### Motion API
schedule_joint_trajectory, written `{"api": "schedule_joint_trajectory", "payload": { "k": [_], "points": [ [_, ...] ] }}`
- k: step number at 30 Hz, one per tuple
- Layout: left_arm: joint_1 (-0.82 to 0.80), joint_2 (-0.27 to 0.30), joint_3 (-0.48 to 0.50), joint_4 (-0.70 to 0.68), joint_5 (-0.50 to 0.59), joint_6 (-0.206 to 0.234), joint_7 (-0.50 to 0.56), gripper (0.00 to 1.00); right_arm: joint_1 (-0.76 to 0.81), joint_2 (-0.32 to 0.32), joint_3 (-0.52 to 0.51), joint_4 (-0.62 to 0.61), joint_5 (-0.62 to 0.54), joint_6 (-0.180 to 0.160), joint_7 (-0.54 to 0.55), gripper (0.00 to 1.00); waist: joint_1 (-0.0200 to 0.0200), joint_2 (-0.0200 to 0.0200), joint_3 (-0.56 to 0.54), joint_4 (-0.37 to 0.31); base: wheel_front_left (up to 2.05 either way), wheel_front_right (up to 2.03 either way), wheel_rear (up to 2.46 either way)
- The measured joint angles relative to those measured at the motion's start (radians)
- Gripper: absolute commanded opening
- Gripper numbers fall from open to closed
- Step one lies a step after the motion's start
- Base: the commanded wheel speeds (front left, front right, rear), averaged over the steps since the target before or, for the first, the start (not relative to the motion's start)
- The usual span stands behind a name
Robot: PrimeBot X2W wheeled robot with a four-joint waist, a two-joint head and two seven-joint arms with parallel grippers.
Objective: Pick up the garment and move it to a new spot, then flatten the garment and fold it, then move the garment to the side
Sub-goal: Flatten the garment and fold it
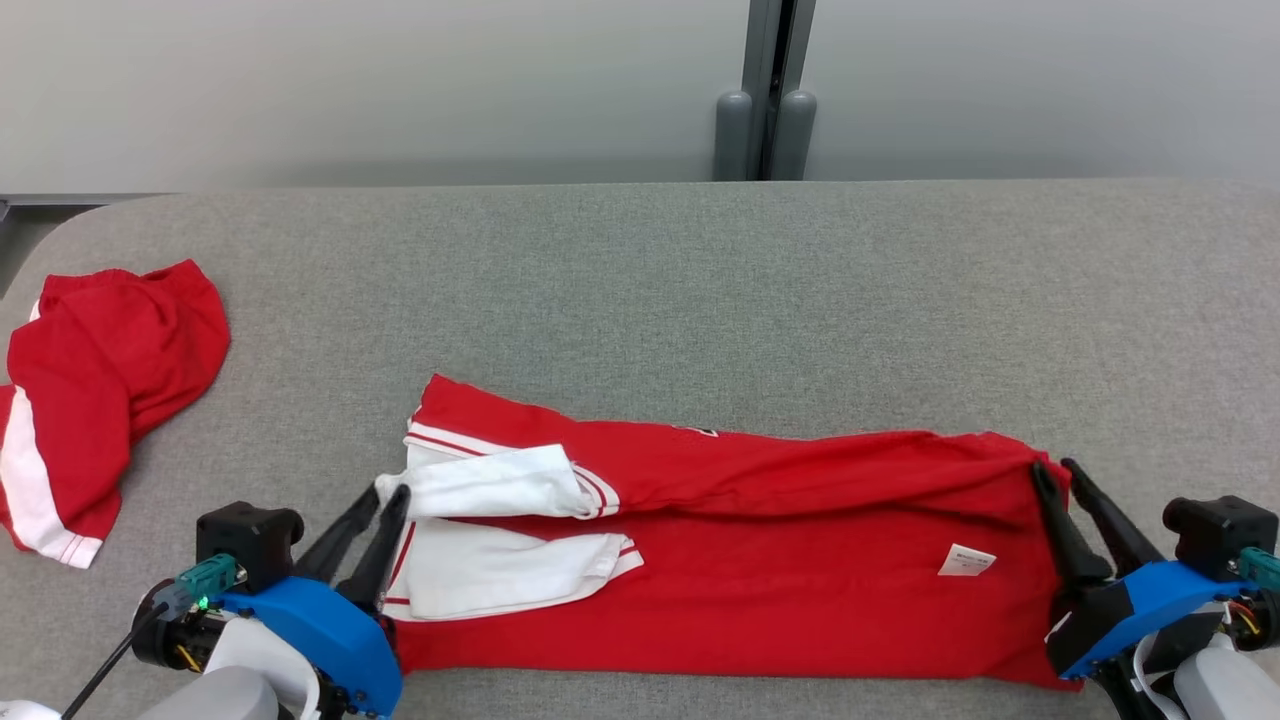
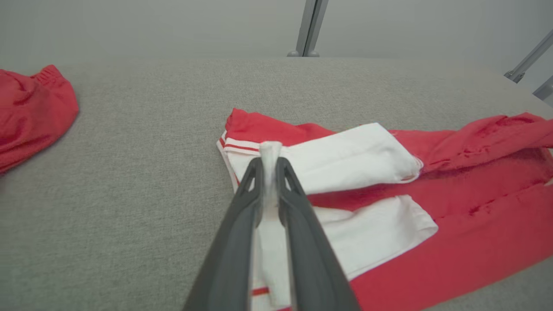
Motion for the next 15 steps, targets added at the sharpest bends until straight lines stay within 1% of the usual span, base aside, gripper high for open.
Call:
{"api": "schedule_joint_trajectory", "payload": {
  "k": [5,9,11,15],
  "points": [
    [0.02,-0.021,0.042,0.004,0.008,0.009,-0.026,1.0,0.042,0.005,-0.045,-0.059,-0.002,0.0,-0.01,1.0,0.0,0.0,-0.007,0.001,0.0,0.0,0.0],
    [0.039,-0.036,0.091,-0.004,0.045,0.033,-0.036,1.0,0.051,0.007,-0.078,-0.101,-0.011,0.0,-0.01,1.0,0.0,0.0,-0.009,0.003,0.0,0.0,0.0],
    [0.051,-0.051,0.141,-0.012,0.081,0.045,-0.037,1.0,0.054,0.008,-0.091,-0.108,-0.021,0.0,0.0,1.0,0.0,0.0,-0.01,0.007,0.0,0.0,0.0],
    [0.09,-0.091,0.294,-0.046,0.208,0.072,-0.038,1.0,0.057,0.021,-0.129,-0.1,-0.045,0.0,0.036,1.0,0.0,0.0,-0.013,0.018,0.0,0.0,0.0]
  ]
}}
